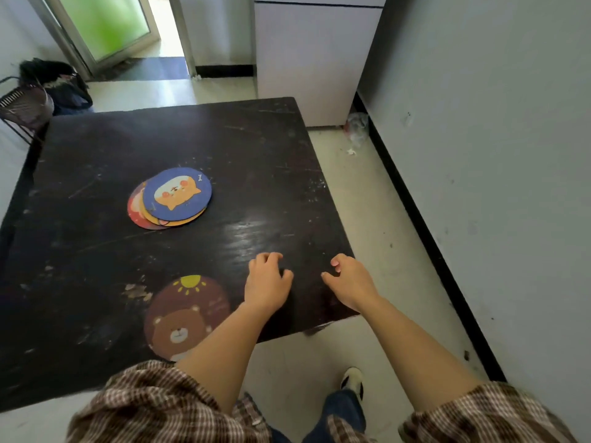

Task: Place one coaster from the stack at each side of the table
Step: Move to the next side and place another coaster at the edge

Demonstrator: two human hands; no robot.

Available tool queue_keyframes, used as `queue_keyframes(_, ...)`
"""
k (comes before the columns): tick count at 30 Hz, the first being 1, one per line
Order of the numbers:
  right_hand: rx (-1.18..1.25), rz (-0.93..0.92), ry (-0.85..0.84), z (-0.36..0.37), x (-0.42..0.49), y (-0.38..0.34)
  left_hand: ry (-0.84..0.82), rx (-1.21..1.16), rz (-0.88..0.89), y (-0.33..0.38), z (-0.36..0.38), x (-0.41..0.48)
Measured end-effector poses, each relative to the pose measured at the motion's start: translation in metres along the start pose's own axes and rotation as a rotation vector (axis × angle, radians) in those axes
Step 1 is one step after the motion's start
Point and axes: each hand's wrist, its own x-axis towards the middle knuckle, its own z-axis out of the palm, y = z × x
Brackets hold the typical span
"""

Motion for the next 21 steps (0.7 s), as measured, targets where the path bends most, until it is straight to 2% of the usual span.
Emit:
queue_keyframes(10, -0.269, -0.243, -0.102, -0.098, 0.049, 0.096, 0.122, -0.029, -0.147, 0.117, 0.086, 0.002)
queue_keyframes(21, -0.494, -0.472, -0.183, -0.123, 0.158, 0.087, 0.236, -0.016, -0.264, 0.167, 0.098, 0.070)
